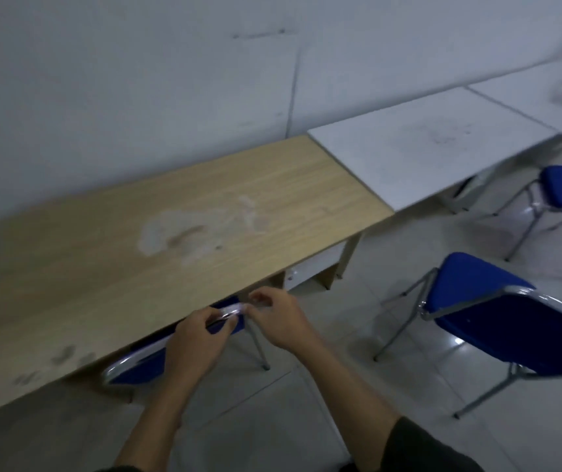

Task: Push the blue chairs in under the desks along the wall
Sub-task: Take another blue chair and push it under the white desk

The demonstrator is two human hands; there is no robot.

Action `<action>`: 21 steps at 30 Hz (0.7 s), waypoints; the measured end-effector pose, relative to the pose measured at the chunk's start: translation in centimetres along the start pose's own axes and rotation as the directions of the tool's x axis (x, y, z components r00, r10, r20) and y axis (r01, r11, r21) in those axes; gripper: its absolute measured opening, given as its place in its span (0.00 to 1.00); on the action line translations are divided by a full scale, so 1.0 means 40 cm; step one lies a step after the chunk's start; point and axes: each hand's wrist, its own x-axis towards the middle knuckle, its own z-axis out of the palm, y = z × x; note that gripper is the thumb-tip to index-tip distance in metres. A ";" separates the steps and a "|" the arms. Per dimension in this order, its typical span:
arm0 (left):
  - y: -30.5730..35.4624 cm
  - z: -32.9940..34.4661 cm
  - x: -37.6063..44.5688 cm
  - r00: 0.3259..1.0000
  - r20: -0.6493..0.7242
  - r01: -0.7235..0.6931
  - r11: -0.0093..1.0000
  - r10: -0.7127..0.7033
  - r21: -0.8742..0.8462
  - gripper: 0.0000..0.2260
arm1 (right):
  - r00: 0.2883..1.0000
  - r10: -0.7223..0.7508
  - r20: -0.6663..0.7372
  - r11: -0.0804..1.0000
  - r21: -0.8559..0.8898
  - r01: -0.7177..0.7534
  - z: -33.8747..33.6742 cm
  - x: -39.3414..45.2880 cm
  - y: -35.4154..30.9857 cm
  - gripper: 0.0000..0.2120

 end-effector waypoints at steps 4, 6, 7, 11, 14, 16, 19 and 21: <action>0.204 0.132 0.012 0.982 0.140 -0.122 0.990 0.130 -0.067 0.16 | 0.988 0.075 -0.138 0.995 0.079 -0.065 -0.217 -0.067 0.118 0.19; 0.306 0.208 0.008 0.967 0.184 -0.163 0.982 0.178 -0.097 0.12 | 0.974 0.106 -0.202 0.988 0.133 -0.080 -0.325 -0.106 0.183 0.16; 0.360 0.247 0.004 0.958 0.212 -0.172 0.979 0.191 -0.106 0.11 | 0.964 0.124 -0.237 0.984 0.154 -0.089 -0.379 -0.123 0.213 0.15; 0.579 0.413 -0.026 0.926 0.256 -0.253 0.960 0.277 -0.120 0.11 | 0.916 0.191 -0.352 0.968 0.224 -0.115 -0.585 -0.182 0.343 0.14; 0.743 0.547 -0.063 0.886 0.296 -0.332 0.934 0.356 -0.131 0.10 | 0.879 0.244 -0.409 0.953 0.267 -0.140 -0.736 -0.226 0.458 0.16; 0.841 0.630 -0.082 0.866 0.328 -0.348 0.926 0.377 -0.145 0.12 | 0.857 0.269 -0.440 0.946 0.286 -0.151 -0.827 -0.256 0.533 0.17; 0.969 0.756 -0.113 0.831 0.383 -0.363 0.915 0.403 -0.176 0.14 | 0.812 0.307 -0.497 0.941 0.288 -0.179 -0.946 -0.300 0.650 0.17; 1.051 0.844 -0.137 0.794 0.449 -0.350 0.912 0.409 -0.212 0.15 | 0.769 0.336 -0.544 0.936 0.288 -0.205 -1.013 -0.333 0.730 0.14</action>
